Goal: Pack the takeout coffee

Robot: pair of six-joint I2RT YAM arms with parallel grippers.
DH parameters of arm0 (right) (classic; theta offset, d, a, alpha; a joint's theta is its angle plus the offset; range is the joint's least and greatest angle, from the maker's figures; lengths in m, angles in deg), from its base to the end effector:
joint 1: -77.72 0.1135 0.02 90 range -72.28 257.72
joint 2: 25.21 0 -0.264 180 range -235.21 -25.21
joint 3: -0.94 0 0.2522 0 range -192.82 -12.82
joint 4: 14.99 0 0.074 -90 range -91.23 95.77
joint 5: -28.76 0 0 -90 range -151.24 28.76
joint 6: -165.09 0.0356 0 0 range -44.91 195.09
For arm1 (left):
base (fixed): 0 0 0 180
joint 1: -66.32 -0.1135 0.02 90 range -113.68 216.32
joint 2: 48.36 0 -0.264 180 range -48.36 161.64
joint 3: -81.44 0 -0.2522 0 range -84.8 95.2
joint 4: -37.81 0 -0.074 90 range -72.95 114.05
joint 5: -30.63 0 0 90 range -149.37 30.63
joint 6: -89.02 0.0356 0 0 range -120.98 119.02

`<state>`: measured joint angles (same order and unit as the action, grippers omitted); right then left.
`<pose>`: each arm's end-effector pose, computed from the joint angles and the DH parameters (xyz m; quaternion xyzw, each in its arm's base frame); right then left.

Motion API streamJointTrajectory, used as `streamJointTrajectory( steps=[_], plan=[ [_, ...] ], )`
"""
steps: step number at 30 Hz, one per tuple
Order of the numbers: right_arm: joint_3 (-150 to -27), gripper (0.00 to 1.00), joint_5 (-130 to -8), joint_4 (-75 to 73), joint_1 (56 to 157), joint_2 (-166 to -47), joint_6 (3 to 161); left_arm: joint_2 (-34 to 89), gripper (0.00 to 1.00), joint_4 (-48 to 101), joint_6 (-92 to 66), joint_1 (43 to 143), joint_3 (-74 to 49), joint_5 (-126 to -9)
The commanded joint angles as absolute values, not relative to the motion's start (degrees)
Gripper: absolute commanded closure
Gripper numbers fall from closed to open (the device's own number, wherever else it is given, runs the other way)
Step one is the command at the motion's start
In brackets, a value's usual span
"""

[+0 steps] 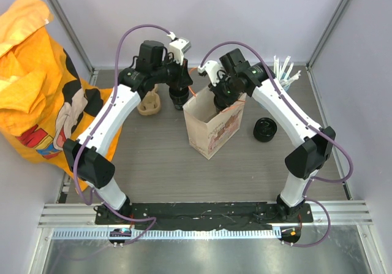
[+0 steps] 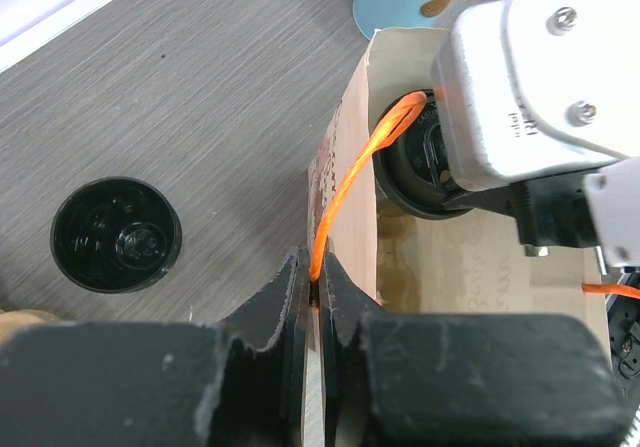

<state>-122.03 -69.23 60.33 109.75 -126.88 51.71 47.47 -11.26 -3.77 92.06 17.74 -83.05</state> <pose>0.3132 0.2018 0.3752 -0.4602 0.8300 0.0893 0.3022 0.3331 -0.1765 0.4133 0.2701 0.8039 -0.2941 0.4408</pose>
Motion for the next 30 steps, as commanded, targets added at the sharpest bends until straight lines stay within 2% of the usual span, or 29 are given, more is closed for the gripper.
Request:
streamJointTrajectory(
  steps=[1,30],
  plan=[
    [-124.4,0.99,-68.3,59.8,110.1,-127.0,50.9,45.6,0.91,-7.9,-4.7,91.7,17.5,-83.2],
    [-120.9,0.99,-66.1,55.8,109.9,-128.0,49.0,45.5,0.92,-7.2,-5.6,91.6,17.0,-82.9]
  ],
)
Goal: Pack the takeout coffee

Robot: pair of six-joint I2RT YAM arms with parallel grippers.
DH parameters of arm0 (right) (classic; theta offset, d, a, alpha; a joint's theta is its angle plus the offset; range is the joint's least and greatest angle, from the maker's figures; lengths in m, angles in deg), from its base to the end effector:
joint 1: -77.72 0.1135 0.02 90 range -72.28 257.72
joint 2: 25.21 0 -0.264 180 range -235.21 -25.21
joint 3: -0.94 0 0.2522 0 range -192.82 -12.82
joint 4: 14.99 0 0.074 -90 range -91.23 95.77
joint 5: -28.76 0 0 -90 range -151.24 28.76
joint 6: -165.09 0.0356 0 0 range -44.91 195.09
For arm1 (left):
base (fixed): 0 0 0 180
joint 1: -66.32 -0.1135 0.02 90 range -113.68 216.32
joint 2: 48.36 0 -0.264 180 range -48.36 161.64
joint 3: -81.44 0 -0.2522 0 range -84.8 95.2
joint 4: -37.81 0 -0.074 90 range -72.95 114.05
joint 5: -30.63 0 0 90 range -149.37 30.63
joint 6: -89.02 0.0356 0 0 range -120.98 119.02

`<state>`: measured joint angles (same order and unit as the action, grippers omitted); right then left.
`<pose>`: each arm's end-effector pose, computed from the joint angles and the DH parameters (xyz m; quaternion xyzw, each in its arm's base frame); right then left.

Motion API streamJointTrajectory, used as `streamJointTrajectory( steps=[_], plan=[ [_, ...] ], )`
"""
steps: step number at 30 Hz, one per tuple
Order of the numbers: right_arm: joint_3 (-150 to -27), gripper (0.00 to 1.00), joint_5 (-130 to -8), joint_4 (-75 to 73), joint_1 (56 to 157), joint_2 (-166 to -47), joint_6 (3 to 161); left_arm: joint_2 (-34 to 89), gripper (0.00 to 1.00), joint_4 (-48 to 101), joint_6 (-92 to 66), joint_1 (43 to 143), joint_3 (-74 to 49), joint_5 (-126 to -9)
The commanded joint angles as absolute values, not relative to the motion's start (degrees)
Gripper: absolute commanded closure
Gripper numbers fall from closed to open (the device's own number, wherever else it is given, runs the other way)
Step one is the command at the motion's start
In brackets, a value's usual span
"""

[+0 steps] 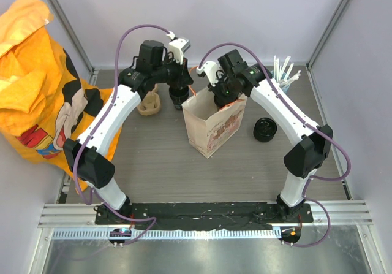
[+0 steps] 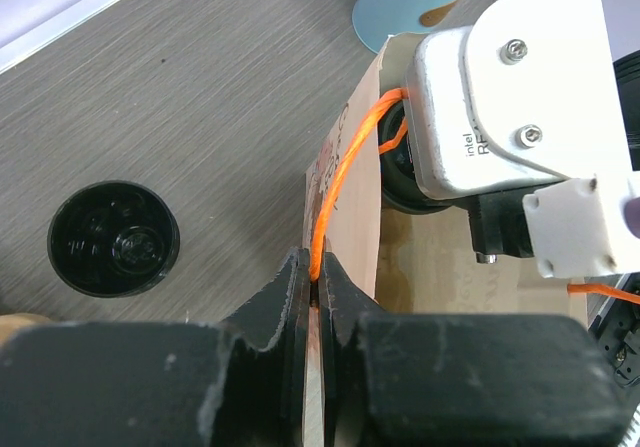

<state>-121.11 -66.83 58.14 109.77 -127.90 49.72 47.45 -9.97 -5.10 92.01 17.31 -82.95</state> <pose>0.3208 0.2049 0.3664 -0.4693 0.8253 0.0644 0.3073 0.3345 -0.1767 0.4131 0.2606 0.8033 -0.2992 0.4442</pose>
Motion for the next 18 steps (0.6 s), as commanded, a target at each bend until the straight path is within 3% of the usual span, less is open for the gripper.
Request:
streamJointTrajectory(
  steps=[1,18],
  plan=[
    [-120.8,0.99,-66.1,55.6,109.9,-127.9,49.1,45.5,0.92,-7.2,-5.6,91.5,17.0,-82.9],
    [-125.6,0.99,-69.1,56.6,109.0,-128.7,51.5,45.4,0.93,-6.7,-6.3,91.6,16.3,-83.2]
  ],
)
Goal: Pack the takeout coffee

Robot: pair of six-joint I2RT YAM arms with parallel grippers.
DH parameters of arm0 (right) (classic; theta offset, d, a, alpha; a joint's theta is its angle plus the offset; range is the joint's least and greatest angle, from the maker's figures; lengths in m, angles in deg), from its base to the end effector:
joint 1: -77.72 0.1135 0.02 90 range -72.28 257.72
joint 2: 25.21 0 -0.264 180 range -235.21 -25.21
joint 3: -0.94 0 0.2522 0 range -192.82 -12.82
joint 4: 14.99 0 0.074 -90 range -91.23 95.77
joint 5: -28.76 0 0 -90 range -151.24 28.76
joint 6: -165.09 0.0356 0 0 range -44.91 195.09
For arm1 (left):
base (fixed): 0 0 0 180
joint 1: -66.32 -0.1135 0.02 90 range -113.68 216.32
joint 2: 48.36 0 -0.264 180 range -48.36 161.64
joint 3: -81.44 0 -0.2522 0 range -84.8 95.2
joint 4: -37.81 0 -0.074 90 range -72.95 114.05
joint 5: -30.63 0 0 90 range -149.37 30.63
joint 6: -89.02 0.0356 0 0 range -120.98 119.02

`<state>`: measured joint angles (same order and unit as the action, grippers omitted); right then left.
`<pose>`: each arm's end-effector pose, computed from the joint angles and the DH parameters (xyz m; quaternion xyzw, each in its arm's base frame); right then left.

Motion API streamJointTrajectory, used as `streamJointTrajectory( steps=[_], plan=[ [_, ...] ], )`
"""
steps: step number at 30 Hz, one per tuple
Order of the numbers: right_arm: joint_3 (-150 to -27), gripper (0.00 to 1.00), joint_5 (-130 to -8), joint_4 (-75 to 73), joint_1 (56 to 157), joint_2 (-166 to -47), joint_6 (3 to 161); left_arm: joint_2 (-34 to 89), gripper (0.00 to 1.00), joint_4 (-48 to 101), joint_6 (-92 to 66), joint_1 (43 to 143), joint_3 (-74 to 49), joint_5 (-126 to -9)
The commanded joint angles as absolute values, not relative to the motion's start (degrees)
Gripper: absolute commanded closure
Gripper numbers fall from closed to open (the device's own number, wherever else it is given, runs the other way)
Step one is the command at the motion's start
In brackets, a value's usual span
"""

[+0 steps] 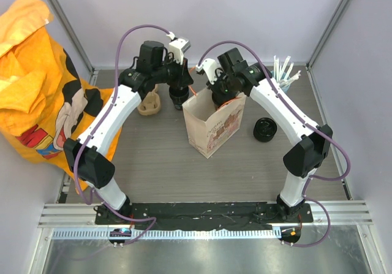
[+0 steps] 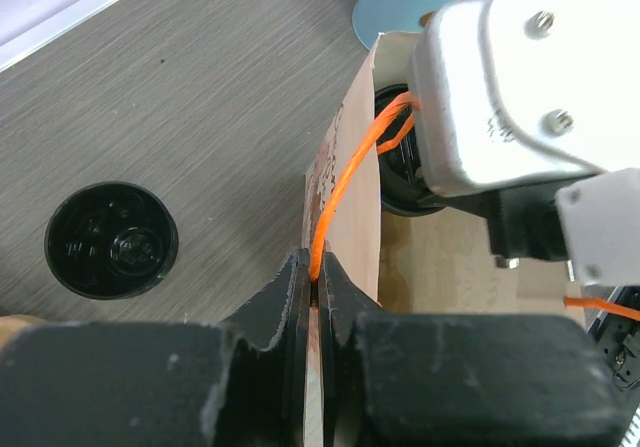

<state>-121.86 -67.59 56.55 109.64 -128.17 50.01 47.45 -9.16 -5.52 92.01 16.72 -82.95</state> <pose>0.3240 0.2065 0.3705 -0.4660 0.8202 0.0718 0.3238 0.3354 -0.1772 0.4110 0.2578 0.8032 -0.3011 0.4447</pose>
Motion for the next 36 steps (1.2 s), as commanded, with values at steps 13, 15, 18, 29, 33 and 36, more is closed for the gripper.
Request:
streamJointTrajectory(
  steps=[13,15,18,29,33,36],
  plan=[
    [-125.7,0.99,-67.6,55.7,108.7,-129.3,54.3,45.3,0.93,-6.1,-6.9,91.6,15.8,-83.6],
    [-125.0,0.99,-66.8,55.5,108.7,-129.7,54.3,45.2,0.93,-6.2,-6.9,91.6,15.8,-83.7],
    [-123.8,0.99,-65.7,54.8,108.7,-129.9,54.3,45.3,0.93,-6.2,-6.9,91.6,15.8,-83.7],
    [-122.8,0.99,-64.7,56.2,108.6,-129.2,53.1,45.4,0.94,-5.9,-7.0,91.5,16.0,-82.8],
    [-121.9,0.99,-64.9,57.4,108.7,-128.0,51.9,45.5,0.97,-5.9,-6.9,91.6,15.9,-81.6],
    [-121.5,0.99,-64.8,57.6,108.7,-127.2,51.5,45.6,0.99,-5.7,-6.9,91.6,15.9,-80.7]
  ],
)
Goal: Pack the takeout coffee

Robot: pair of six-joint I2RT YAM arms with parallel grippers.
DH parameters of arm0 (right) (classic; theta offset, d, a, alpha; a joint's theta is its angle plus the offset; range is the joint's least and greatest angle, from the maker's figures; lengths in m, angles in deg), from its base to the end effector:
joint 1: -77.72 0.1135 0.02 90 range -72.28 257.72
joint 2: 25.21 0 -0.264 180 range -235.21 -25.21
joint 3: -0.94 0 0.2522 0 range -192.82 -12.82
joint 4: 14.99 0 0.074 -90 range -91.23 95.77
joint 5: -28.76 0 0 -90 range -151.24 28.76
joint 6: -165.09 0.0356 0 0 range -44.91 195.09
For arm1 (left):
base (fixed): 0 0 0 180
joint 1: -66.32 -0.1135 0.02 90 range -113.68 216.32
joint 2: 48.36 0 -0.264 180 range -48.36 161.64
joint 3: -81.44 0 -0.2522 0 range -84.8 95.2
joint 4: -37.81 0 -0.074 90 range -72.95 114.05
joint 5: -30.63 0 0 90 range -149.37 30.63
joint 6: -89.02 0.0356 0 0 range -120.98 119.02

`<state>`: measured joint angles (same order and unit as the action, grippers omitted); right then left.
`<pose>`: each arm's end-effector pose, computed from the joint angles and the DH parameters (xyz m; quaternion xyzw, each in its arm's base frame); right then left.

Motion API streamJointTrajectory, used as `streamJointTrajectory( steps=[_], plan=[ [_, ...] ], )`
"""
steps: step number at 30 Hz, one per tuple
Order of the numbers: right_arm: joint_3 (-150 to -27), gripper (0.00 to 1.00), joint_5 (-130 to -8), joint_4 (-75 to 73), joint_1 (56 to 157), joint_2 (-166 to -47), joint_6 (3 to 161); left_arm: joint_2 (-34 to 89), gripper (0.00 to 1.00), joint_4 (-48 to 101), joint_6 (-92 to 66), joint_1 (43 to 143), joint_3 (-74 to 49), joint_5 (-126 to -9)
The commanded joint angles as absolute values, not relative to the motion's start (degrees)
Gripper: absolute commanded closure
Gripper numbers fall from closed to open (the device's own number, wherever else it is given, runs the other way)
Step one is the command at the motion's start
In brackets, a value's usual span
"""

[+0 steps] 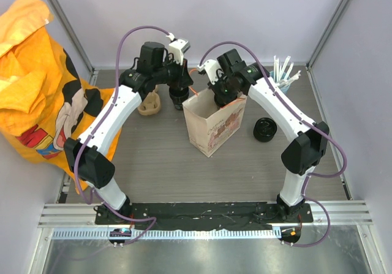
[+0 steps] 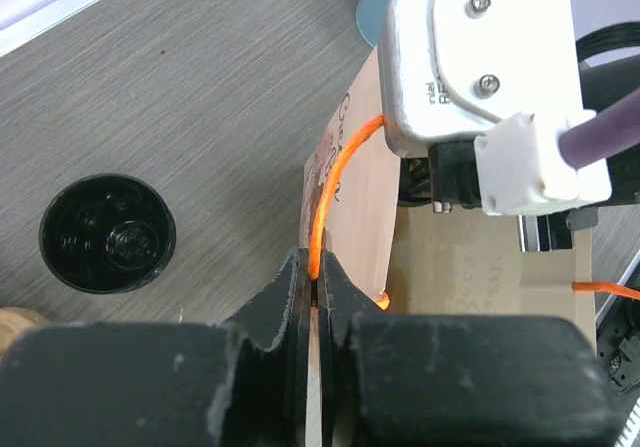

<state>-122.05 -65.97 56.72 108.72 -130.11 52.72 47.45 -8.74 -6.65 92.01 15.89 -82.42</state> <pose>0.3350 0.2047 0.3588 -0.4378 0.8423 0.0626 0.3081 0.3364 -0.1773 0.4068 0.2474 0.8088 -0.3014 0.4402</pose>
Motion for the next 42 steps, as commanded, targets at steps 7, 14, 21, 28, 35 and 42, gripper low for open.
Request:
streamJointTrajectory(
  steps=[7,14,21,28,35,42],
  plan=[
    [-121.0,0.99,-65.5,56.8,108.6,-125.5,51.2,45.8,1.0,-5.7,-7.0,91.5,15.9,-76.6],
    [-119.9,0.99,-65.7,57.4,108.7,-125.2,49.9,45.8,1.0,-5.7,-7.0,91.5,15.8,-74.4],
    [-118.4,0.99,-65.6,57.1,108.6,-125.8,49.2,46.0,1.0,-5.4,-7.2,91.5,16.0,-74.5],
    [-118.0,0.99,-65.1,57.7,108.6,-126.7,48.1,45.9,1.0,-5.4,-7.5,91.5,16.1,-74.4],
    [-118.1,0.99,-65.0,57.9,108.7,-127.9,47.7,45.7,1.0,-5.6,-7.7,91.6,16.1,-74.9],
    [-118.4,0.99,-64.6,58.2,108.7,-128.8,47.0,45.4,1.0,-5.6,-7.8,91.6,16.0,-75.7]
  ],
)
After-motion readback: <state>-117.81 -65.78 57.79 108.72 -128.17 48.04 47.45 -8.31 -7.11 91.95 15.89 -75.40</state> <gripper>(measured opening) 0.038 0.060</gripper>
